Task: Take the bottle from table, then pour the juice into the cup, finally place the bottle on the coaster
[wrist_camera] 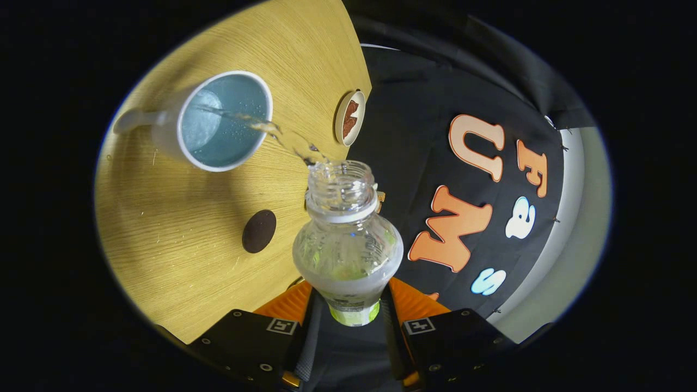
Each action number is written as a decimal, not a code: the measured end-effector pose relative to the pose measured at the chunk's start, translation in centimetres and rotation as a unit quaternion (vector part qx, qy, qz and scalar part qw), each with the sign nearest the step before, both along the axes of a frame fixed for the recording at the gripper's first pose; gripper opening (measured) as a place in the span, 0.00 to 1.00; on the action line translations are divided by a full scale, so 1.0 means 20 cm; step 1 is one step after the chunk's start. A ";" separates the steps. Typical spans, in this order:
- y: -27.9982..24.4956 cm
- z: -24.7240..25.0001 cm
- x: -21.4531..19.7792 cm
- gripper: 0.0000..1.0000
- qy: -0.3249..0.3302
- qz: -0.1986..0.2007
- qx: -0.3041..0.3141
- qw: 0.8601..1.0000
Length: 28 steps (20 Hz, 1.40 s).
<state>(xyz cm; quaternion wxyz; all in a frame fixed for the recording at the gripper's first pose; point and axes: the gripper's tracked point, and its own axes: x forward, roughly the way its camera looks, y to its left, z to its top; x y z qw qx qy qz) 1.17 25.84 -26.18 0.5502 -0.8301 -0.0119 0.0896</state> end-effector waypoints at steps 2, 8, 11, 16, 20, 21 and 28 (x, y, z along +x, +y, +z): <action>0.01 0.00 0.00 0.56 0.000 0.004 -0.005 1.000; 0.03 -0.01 0.01 0.56 0.003 0.010 -0.017 1.000; 0.03 -0.01 0.01 0.56 0.003 0.012 -0.024 1.000; 0.04 0.00 0.00 0.56 0.001 0.020 -0.040 0.999; 0.04 0.00 0.01 0.56 -0.001 0.022 -0.049 0.999; 0.04 0.00 0.01 0.56 -0.001 0.023 -0.052 0.998; 0.06 0.01 0.01 0.56 -0.003 0.025 -0.062 0.998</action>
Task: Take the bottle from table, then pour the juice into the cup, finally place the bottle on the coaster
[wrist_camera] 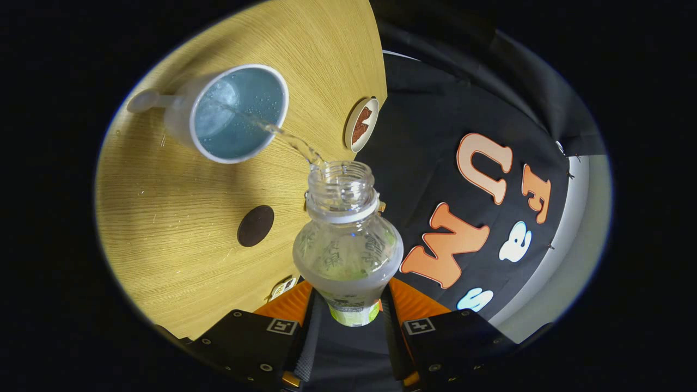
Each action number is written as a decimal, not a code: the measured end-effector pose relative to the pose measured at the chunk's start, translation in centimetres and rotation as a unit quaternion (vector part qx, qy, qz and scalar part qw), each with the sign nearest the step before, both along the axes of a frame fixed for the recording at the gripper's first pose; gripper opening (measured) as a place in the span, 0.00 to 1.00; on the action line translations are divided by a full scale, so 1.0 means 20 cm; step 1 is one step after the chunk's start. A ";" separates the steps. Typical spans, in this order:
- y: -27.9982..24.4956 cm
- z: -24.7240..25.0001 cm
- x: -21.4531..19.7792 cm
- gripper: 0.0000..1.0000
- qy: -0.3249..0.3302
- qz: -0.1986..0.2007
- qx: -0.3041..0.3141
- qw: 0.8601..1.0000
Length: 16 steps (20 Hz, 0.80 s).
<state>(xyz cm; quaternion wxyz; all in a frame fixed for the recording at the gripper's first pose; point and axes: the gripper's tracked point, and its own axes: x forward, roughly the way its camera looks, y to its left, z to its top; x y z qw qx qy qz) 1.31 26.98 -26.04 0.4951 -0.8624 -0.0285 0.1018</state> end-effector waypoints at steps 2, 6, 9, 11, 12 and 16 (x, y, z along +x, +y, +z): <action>0.00 0.00 0.00 0.56 -0.002 0.001 -0.005 1.000; 0.01 0.01 0.00 0.56 -0.004 0.004 -0.012 1.000; 0.01 0.01 -0.01 0.56 -0.006 0.005 -0.019 1.000; 0.02 0.02 0.00 0.56 -0.008 0.009 -0.025 1.000; 0.03 0.02 -0.01 0.56 -0.009 0.011 -0.028 1.000; 0.05 0.05 -0.01 0.56 -0.018 0.022 -0.040 0.999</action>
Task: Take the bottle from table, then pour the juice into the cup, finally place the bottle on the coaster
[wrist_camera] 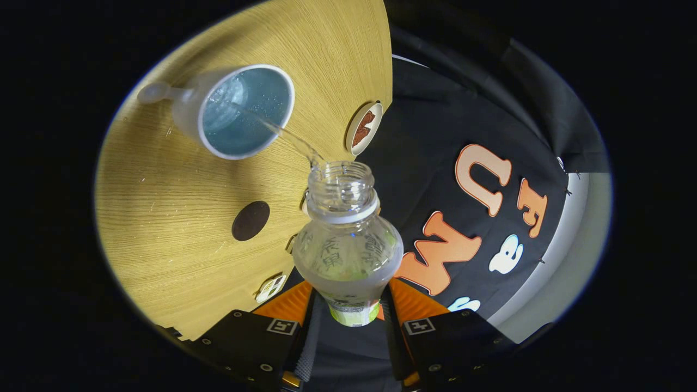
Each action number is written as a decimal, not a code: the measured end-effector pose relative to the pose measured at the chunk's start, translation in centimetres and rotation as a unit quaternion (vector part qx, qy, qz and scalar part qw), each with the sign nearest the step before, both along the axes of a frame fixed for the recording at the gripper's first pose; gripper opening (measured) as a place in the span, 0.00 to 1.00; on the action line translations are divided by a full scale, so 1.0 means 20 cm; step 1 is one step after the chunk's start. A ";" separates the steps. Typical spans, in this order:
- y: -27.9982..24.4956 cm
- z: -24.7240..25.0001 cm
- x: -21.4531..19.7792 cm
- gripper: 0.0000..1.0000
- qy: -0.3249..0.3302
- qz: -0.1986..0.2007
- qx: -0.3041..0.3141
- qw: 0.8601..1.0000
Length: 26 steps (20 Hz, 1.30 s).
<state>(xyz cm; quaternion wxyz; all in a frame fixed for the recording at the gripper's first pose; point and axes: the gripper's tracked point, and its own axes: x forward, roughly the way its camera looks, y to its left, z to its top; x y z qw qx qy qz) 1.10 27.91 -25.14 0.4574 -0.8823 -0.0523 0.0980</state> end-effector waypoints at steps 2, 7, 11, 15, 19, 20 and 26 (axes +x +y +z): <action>0.01 0.01 0.01 0.56 -0.006 0.004 -0.010 1.000; 0.02 0.04 0.01 0.56 -0.013 0.007 -0.022 1.000; 0.02 0.05 0.01 0.56 -0.017 0.011 -0.025 0.999; 0.03 0.07 0.01 0.56 -0.017 0.017 -0.031 0.999; 0.05 0.12 0.01 0.56 -0.030 0.028 -0.044 0.998; 0.06 0.12 0.02 0.56 -0.033 0.030 -0.046 0.998; 0.10 0.16 0.00 0.56 -0.036 0.040 -0.054 0.997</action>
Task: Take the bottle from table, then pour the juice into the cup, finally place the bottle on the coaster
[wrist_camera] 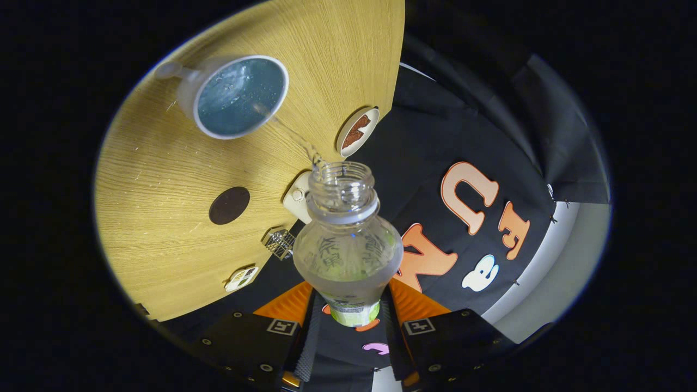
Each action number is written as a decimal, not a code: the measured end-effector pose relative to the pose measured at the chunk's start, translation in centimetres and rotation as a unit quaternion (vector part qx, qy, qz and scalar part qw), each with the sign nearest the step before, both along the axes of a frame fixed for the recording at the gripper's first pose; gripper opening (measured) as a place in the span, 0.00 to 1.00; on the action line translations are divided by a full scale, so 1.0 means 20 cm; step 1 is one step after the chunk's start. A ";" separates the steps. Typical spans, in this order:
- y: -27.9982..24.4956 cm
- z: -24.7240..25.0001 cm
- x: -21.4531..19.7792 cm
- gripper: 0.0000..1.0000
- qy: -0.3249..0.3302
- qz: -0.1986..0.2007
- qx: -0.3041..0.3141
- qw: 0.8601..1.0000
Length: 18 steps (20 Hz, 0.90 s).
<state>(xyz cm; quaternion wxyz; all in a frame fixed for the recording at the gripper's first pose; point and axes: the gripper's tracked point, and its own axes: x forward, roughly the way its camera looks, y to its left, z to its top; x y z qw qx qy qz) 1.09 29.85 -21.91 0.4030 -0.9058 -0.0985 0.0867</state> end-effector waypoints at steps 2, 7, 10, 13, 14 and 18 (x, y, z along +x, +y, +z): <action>0.00 0.00 0.00 0.56 0.000 0.001 -0.002 1.000; 0.02 0.01 -0.01 0.56 0.000 0.006 -0.006 1.000; -0.01 -0.01 0.00 0.56 0.009 -0.004 -0.002 1.000; -0.03 -0.04 0.00 0.56 0.021 -0.016 0.015 1.000; -0.04 -0.05 0.00 0.56 0.025 -0.021 0.025 0.999; -0.08 -0.11 -0.01 0.56 0.056 -0.050 0.081 0.994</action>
